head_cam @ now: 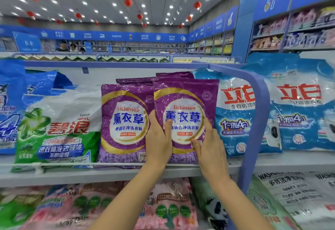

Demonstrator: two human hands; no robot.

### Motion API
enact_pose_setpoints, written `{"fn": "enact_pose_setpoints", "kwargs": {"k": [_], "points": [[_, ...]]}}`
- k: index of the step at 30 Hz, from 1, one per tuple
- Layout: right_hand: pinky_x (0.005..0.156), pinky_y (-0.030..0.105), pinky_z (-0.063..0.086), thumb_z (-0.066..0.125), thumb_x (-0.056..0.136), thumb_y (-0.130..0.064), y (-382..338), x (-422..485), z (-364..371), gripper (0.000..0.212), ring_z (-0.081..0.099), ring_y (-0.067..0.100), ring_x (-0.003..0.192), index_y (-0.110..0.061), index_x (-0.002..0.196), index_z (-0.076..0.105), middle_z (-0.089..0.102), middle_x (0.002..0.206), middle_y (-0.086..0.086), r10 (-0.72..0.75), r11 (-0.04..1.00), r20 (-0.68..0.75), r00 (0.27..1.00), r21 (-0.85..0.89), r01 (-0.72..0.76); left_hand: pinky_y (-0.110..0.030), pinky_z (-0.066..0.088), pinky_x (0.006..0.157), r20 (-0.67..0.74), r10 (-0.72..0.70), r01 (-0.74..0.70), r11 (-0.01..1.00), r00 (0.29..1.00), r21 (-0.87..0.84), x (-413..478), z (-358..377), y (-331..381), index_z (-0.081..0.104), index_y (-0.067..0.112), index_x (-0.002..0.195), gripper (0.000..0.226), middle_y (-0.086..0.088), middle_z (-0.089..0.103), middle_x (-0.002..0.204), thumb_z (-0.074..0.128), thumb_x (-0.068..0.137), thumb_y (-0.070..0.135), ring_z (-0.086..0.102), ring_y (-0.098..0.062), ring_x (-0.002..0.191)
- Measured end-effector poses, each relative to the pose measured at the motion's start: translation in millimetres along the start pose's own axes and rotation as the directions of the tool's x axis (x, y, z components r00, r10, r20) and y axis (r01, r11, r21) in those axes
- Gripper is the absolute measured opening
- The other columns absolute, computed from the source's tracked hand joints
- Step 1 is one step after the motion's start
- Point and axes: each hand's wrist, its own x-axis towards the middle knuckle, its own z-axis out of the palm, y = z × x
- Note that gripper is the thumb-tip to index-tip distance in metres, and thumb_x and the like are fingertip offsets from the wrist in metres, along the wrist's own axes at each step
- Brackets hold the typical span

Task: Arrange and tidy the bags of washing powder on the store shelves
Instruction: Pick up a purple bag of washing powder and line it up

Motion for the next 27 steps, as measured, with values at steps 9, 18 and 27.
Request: {"fn": "enact_pose_setpoints", "kwargs": {"k": [9,18,27], "points": [[0.111,0.038,0.022,0.034,0.096,-0.044,6,1,1,0.055,0.027,0.028,0.137,-0.015,0.143,0.033,0.031,0.150,0.017,-0.295,0.948,-0.084,0.952,-0.152,0.281,-0.032,0.010,0.115,0.257,0.359,-0.441,0.762,0.897,0.474,-16,-19,0,0.018,0.018,0.147,0.062,-0.013,0.021,0.156,0.016,0.097,0.055,0.016,-0.024,0.142],[0.114,0.039,0.010,0.014,0.098,-0.053,11,19,13,0.062,0.017,0.027,0.141,-0.017,0.145,0.032,0.027,0.153,0.014,-0.299,0.931,0.045,0.953,-0.208,0.302,-0.038,0.001,0.120,0.421,0.195,-0.428,0.693,0.886,0.580,-9,-13,-17,-0.011,0.035,0.147,0.061,0.002,-0.004,0.158,0.000,0.093,0.062,-0.005,-0.016,0.147],[0.116,0.041,0.013,0.004,0.093,-0.060,12,15,13,0.062,0.011,0.025,0.143,-0.028,0.146,0.011,0.013,0.157,0.008,-0.208,0.937,0.151,0.967,-0.255,0.241,-0.041,0.003,0.119,0.419,0.130,-0.397,0.647,0.899,0.651,-16,-12,-17,0.000,0.028,0.151,0.067,-0.003,0.000,0.160,-0.003,0.093,0.063,-0.001,-0.021,0.147]]}}
